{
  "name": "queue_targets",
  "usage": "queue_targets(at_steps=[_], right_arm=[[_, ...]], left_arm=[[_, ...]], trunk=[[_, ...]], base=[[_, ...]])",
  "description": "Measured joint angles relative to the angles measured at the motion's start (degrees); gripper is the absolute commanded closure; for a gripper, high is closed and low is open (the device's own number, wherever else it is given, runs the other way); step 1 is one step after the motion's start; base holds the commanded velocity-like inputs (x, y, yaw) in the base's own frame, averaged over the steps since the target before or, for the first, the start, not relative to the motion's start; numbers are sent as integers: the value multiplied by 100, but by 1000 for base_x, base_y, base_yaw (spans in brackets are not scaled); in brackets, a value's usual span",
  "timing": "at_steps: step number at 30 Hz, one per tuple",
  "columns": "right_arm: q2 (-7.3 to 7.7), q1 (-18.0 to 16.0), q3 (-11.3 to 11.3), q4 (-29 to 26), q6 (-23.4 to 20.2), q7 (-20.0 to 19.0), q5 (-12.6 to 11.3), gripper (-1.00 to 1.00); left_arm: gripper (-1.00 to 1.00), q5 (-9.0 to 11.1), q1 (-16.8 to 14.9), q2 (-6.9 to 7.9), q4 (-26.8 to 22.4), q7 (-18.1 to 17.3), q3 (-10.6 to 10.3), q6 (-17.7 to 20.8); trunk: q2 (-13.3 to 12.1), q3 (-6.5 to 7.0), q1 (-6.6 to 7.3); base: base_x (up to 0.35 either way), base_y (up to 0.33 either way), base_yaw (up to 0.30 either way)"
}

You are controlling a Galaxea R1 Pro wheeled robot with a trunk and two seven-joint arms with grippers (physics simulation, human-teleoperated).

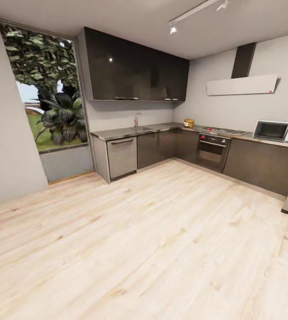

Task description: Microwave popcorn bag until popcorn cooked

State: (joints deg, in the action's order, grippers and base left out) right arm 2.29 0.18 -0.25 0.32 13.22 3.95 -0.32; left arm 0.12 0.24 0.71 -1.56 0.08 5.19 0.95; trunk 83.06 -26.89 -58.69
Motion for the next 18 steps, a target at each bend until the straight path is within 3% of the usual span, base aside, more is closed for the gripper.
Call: queue_targets(at_steps=[18], right_arm=[[0,0,0,0,0,0,-1,-100]], left_arm=[[-100,-2,0,0,0,0,0,0]], trunk=[[0,0,0]], base=[[339,0,0]])
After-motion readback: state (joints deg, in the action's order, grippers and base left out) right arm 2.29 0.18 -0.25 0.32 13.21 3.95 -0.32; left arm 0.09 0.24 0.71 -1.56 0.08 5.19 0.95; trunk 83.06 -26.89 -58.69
